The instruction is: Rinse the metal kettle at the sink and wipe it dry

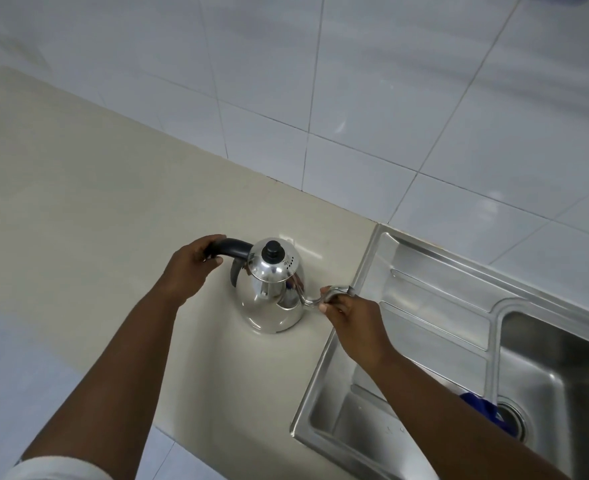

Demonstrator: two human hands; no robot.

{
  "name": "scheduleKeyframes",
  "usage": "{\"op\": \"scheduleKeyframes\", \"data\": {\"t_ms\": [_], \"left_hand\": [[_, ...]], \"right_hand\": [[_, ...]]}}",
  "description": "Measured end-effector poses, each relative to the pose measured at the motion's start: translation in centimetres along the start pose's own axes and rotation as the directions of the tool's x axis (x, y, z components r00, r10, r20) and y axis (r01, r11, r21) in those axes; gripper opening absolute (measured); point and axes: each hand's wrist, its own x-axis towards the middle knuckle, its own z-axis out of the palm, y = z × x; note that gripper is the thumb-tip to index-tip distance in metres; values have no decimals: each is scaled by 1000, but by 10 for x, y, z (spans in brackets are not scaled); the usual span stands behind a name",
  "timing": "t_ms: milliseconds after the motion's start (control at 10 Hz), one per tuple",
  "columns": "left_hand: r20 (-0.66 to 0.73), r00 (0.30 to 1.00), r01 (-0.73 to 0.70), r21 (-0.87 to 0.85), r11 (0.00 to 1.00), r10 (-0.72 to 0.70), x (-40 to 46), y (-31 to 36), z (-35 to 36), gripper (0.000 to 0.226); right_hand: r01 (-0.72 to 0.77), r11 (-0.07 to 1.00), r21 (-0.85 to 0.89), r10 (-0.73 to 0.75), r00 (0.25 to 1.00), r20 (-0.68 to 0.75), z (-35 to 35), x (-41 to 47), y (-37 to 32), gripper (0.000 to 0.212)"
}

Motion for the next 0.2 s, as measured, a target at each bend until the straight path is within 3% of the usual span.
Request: {"op": "scheduleKeyframes", "data": {"t_ms": [200], "left_hand": [[-77, 988, -119, 166, 979, 133, -3, 14, 0, 79]], "right_hand": [[-104, 981, 161, 109, 994, -21, -20, -28, 23, 45]]}}
